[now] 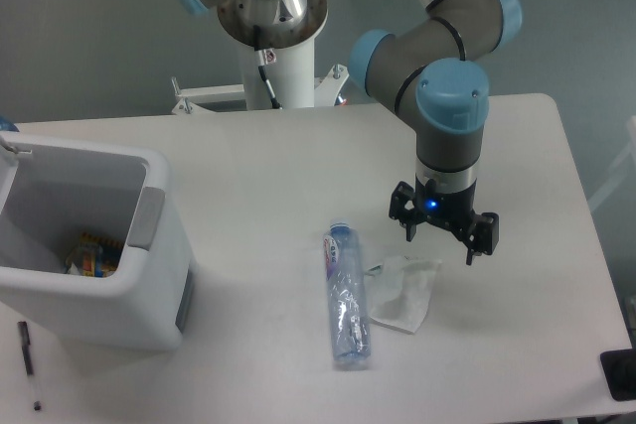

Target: Place the trash in the trash can

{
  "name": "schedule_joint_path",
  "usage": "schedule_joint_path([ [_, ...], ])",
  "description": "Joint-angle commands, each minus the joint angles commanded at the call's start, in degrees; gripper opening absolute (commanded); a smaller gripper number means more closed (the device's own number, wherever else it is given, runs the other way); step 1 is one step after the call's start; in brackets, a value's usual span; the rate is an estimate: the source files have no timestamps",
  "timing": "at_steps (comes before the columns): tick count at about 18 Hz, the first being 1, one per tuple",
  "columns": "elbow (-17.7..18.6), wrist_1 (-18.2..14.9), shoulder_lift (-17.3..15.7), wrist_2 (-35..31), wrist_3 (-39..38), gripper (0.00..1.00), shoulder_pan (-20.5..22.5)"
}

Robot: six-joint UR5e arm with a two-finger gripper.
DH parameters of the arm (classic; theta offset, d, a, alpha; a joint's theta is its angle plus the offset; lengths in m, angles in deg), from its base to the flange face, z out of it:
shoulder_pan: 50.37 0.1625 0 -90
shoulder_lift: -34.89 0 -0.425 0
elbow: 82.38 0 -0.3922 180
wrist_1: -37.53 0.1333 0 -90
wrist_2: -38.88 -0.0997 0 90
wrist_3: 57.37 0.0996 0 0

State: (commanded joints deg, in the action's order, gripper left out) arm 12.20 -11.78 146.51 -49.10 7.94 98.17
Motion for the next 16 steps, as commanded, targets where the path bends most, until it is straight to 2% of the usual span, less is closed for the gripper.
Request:
schedule_joint_path([
  [13, 0.53, 0.09, 0.26, 0.52, -0.79, 1.0, -0.09],
  [16, 2.8, 3.41, 0.61, 1.93, -0.88, 1.0, 0.09],
])
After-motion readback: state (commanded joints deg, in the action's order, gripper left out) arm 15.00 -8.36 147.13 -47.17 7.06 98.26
